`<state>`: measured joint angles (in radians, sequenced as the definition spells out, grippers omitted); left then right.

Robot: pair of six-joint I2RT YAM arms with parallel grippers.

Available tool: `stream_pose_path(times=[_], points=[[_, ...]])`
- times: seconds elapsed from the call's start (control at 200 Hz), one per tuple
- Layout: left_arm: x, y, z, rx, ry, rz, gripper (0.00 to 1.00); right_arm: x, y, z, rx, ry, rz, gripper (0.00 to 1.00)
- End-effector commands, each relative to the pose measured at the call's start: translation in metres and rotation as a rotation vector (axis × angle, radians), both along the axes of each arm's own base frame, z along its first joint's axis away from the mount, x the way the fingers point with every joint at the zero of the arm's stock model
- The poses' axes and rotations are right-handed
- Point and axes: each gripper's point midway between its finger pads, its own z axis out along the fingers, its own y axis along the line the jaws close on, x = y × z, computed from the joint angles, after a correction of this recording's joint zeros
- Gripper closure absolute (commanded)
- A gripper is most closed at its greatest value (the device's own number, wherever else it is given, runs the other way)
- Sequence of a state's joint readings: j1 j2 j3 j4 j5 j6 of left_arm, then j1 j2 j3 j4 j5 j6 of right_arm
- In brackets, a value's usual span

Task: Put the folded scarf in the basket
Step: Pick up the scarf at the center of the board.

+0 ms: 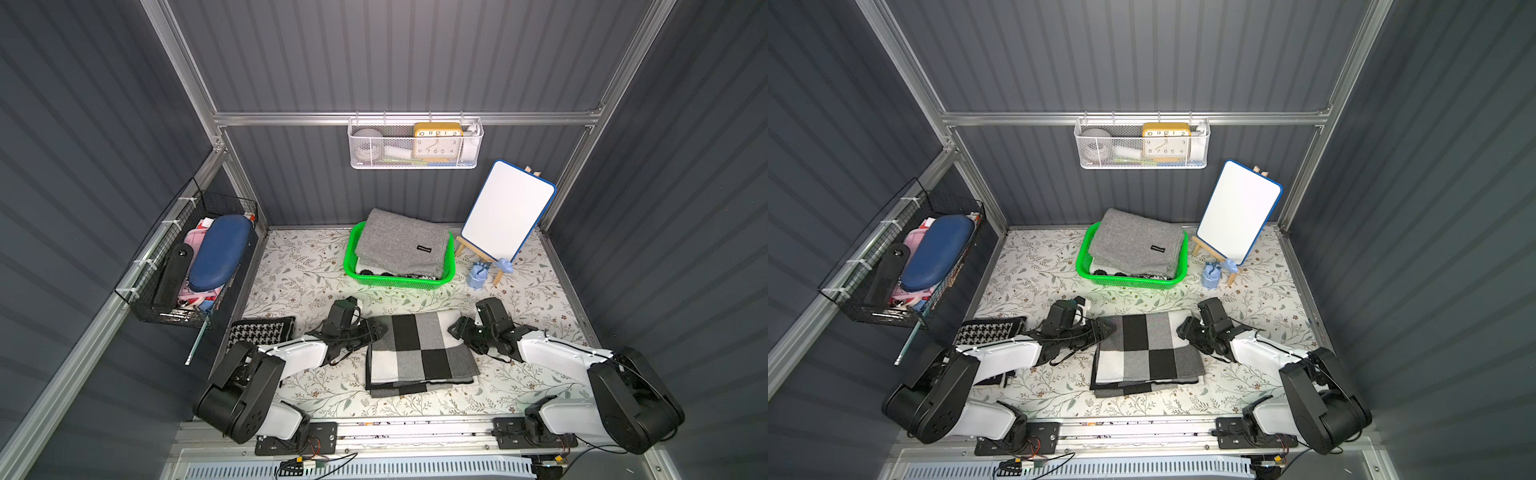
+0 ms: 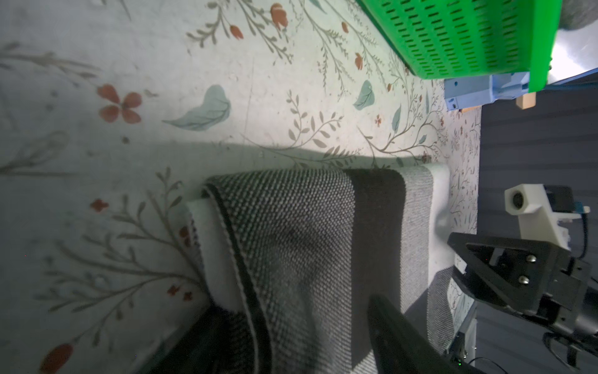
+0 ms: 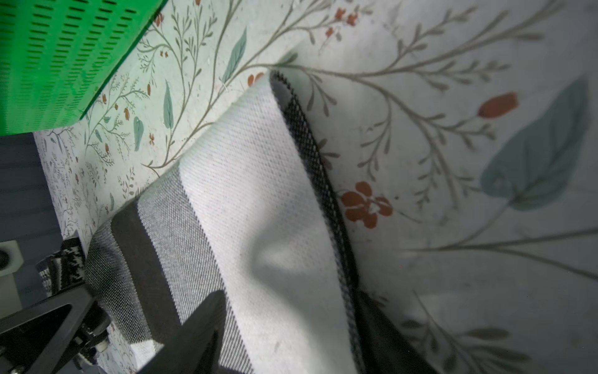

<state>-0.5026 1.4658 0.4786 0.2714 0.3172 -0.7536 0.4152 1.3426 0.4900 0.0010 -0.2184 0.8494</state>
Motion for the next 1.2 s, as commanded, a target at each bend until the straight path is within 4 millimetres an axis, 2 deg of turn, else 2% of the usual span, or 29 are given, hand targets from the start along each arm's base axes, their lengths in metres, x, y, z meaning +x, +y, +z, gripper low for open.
stream_pose_path(times=[0.0,0.075,0.125,0.185,0.205,0.285,0.295,0.385,0.505,0.61,0.67,0.79,0.935,1.071,1.196], points=[[-0.012,-0.007,-0.020,0.033,0.065,-0.030,0.37,-0.017,0.000,-0.021,-0.028,0.078,0.019,0.37],[-0.011,-0.012,-0.020,0.036,0.067,-0.039,0.44,-0.017,0.005,-0.023,-0.031,0.078,0.029,0.43],[-0.009,-0.015,-0.018,0.033,0.062,-0.041,0.57,-0.017,0.008,-0.025,-0.031,0.082,0.038,0.51],[-0.005,-0.017,-0.011,0.024,0.044,-0.040,0.73,-0.017,0.012,-0.025,-0.028,0.085,0.051,0.66],[-0.003,-0.018,-0.007,0.019,0.033,-0.040,0.77,-0.017,0.014,-0.025,-0.027,0.088,0.057,0.72],[0.003,-0.022,0.011,0.001,-0.012,-0.052,1.00,-0.016,0.018,-0.021,-0.027,0.076,0.074,0.97],[0.003,-0.022,0.013,0.000,-0.020,-0.055,1.00,-0.016,0.018,-0.020,-0.030,0.072,0.074,1.00],[0.008,-0.022,0.036,-0.009,-0.079,-0.052,1.00,-0.018,0.018,-0.009,-0.055,0.022,0.079,1.00],[0.009,-0.017,0.071,-0.024,-0.165,-0.036,1.00,-0.027,0.025,0.017,-0.069,-0.083,0.116,1.00],[0.002,-0.019,0.113,-0.087,-0.263,-0.074,1.00,-0.034,0.030,0.057,-0.066,-0.225,0.135,1.00],[0.010,-0.021,0.142,-0.104,-0.347,-0.082,1.00,-0.036,0.030,0.076,-0.055,-0.281,0.133,1.00],[0.043,-0.022,0.181,-0.024,-0.441,-0.055,1.00,-0.027,0.021,0.116,-0.059,-0.370,0.076,1.00],[0.089,-0.015,0.207,0.007,-0.490,-0.001,1.00,-0.006,0.021,0.167,-0.093,-0.490,0.045,1.00],[0.132,-0.006,0.238,0.007,-0.558,0.043,1.00,0.024,0.022,0.198,-0.219,-0.546,0.025,1.00],[0.170,-0.001,0.256,0.045,-0.598,0.083,1.00,0.057,0.028,0.219,-0.295,-0.547,0.033,1.00]])
